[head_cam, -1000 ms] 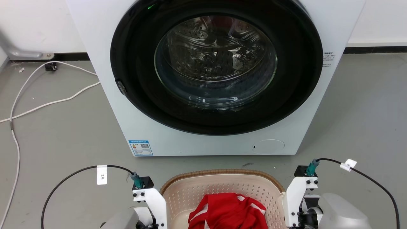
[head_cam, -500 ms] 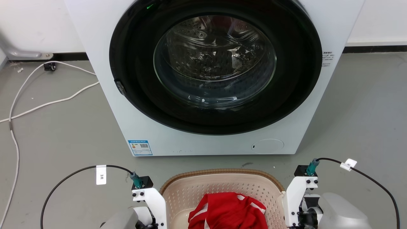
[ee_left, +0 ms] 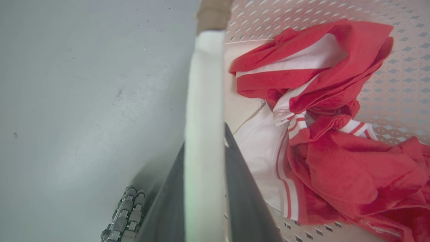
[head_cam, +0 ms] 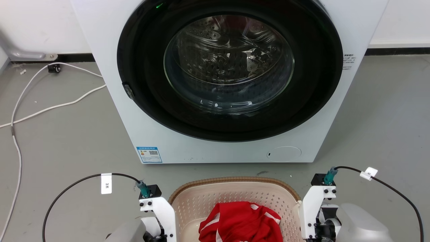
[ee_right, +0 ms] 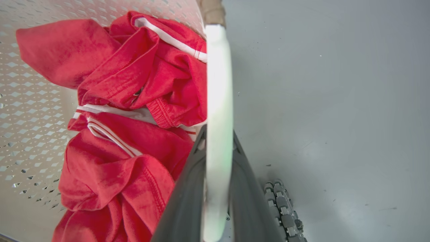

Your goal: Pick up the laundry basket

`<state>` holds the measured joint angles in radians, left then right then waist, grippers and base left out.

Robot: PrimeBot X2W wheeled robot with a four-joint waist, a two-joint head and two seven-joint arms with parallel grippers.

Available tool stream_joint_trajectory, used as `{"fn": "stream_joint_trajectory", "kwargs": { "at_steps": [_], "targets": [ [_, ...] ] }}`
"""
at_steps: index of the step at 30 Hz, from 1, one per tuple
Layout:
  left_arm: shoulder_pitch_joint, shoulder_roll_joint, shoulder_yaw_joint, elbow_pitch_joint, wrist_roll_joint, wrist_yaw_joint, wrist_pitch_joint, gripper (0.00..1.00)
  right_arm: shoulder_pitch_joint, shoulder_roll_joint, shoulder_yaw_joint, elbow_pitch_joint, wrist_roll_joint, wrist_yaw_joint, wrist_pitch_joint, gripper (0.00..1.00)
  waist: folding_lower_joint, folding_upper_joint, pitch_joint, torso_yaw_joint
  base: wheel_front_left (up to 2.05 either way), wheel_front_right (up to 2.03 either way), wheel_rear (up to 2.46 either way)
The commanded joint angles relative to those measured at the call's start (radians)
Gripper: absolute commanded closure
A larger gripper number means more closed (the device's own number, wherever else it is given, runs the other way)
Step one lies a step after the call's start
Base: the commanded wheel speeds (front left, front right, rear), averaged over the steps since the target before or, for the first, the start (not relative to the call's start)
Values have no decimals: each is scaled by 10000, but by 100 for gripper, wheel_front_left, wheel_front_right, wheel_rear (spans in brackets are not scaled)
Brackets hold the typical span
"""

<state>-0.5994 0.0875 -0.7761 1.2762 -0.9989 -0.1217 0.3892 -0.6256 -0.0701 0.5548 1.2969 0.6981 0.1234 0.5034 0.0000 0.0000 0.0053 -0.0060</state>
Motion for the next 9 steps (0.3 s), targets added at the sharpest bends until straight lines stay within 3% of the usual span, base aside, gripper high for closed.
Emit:
{"fn": "stream_joint_trajectory", "kwargs": {
  "at_steps": [1, 9],
  "targets": [
    [-134, -307, -44, -165, -95, -162, -23, 100, -121, 350, -32, -132, 37, 134, -36, 100, 0, 0, 4, 1, 0, 0, 0],
    [-144, -292, -115, -144, -164, -162, -79, 100, -87, 350, -90, -132, 9, 134, -56, 100, 0, 0, -5, 4, 0, 0, 0]
  ]
}}
